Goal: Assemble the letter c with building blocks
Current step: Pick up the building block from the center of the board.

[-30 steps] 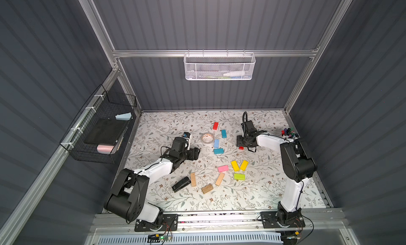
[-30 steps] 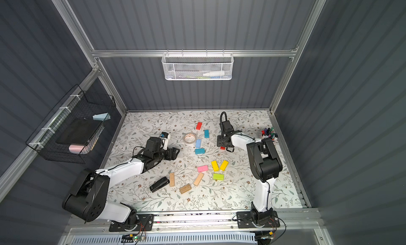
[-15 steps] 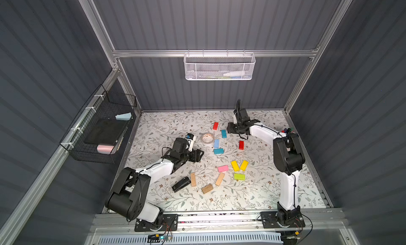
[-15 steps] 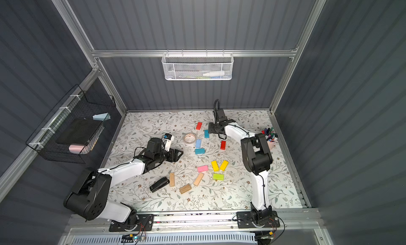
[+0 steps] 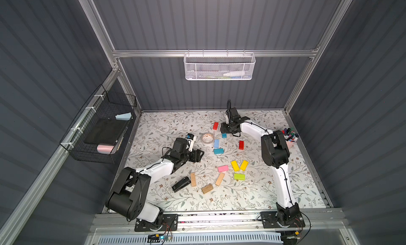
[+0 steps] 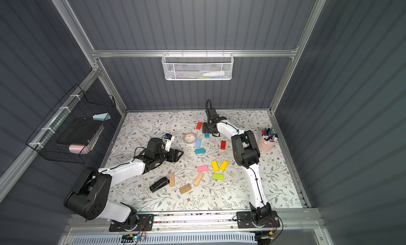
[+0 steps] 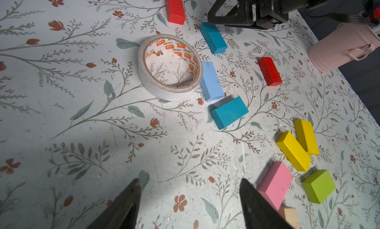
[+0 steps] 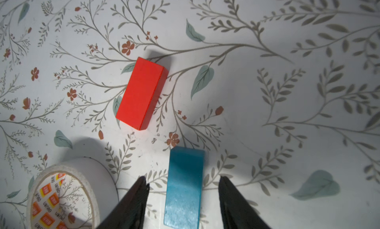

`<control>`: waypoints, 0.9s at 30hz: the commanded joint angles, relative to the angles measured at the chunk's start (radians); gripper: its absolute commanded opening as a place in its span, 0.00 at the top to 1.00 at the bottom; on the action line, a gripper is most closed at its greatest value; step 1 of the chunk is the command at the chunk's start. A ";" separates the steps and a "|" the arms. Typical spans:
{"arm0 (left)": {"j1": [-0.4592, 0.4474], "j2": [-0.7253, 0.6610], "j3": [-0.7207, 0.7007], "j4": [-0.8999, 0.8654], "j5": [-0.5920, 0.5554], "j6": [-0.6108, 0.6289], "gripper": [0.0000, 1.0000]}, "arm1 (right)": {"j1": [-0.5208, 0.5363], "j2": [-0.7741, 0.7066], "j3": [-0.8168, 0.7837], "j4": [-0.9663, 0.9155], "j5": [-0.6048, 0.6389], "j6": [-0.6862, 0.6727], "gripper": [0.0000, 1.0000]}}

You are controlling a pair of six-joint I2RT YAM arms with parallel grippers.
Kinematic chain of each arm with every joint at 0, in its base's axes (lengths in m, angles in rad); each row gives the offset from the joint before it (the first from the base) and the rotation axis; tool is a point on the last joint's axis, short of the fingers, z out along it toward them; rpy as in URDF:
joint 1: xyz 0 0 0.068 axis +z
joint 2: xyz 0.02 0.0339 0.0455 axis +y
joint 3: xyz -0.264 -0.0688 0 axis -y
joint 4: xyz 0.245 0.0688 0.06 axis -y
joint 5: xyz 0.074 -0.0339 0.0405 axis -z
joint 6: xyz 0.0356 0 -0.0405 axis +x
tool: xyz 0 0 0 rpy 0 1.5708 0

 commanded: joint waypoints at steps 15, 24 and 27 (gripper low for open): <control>-0.010 -0.008 0.010 -0.015 -0.022 0.018 0.25 | 0.032 0.082 0.104 -0.120 0.072 -0.049 0.54; -0.012 -0.007 0.011 -0.016 -0.025 0.021 0.25 | 0.036 0.076 0.118 -0.150 0.124 -0.078 0.73; -0.013 -0.007 0.011 -0.014 -0.027 0.024 0.25 | 0.036 0.043 0.109 -0.153 0.203 -0.105 0.77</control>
